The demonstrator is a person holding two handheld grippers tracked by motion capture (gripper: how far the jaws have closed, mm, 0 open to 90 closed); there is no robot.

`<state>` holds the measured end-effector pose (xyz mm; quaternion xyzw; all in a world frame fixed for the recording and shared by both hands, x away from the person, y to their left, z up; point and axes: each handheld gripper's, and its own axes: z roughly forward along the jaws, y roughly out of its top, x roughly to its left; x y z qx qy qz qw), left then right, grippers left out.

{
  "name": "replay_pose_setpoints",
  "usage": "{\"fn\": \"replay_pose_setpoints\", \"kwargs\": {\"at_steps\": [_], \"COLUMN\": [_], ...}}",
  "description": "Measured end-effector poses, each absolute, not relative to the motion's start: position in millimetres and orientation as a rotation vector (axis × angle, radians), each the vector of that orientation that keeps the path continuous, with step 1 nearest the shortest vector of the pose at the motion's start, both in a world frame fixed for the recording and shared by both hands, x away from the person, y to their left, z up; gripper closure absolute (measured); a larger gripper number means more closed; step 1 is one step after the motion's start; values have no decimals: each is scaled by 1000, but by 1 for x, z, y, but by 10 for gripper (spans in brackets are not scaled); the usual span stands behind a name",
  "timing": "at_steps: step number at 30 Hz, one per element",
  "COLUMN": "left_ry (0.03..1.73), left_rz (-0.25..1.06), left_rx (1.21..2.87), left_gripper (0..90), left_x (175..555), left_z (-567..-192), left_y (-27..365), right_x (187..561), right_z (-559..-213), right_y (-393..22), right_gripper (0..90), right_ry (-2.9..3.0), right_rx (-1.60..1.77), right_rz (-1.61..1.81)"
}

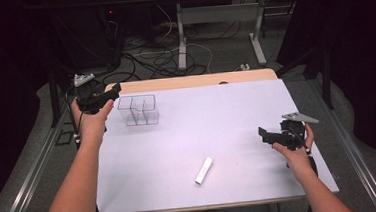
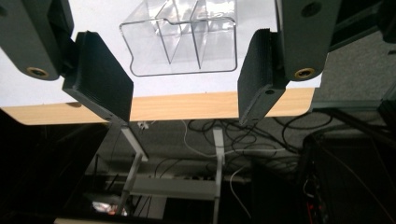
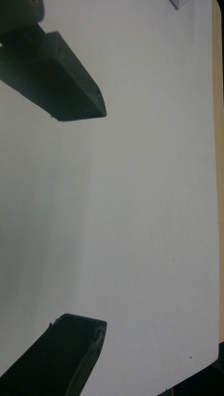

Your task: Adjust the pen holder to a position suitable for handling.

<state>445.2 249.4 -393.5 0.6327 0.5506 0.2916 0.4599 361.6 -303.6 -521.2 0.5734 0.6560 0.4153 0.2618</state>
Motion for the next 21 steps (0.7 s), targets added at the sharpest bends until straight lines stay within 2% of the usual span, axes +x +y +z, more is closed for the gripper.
{"fn": "replay_pose_setpoints", "kwargs": {"at_steps": [6, 12, 21], "left_ry": [1426, 1468, 1504], "left_rz": [712, 702, 698], "left_rx": [1579, 1606, 1641], "left_gripper": [369, 434, 485], "left_x": [464, 474, 489], "left_z": [-398, -403, -414], "left_y": [253, 255, 257], "right_x": [362, 362, 363], "right_z": [-522, -523, -524], "right_y": [-303, -304, -304], "right_gripper": [6, 6, 7], "right_ry": [1775, 1776, 1783], "right_rx": [1559, 1558, 1561], "right_rz": [1124, 1125, 1125]}}
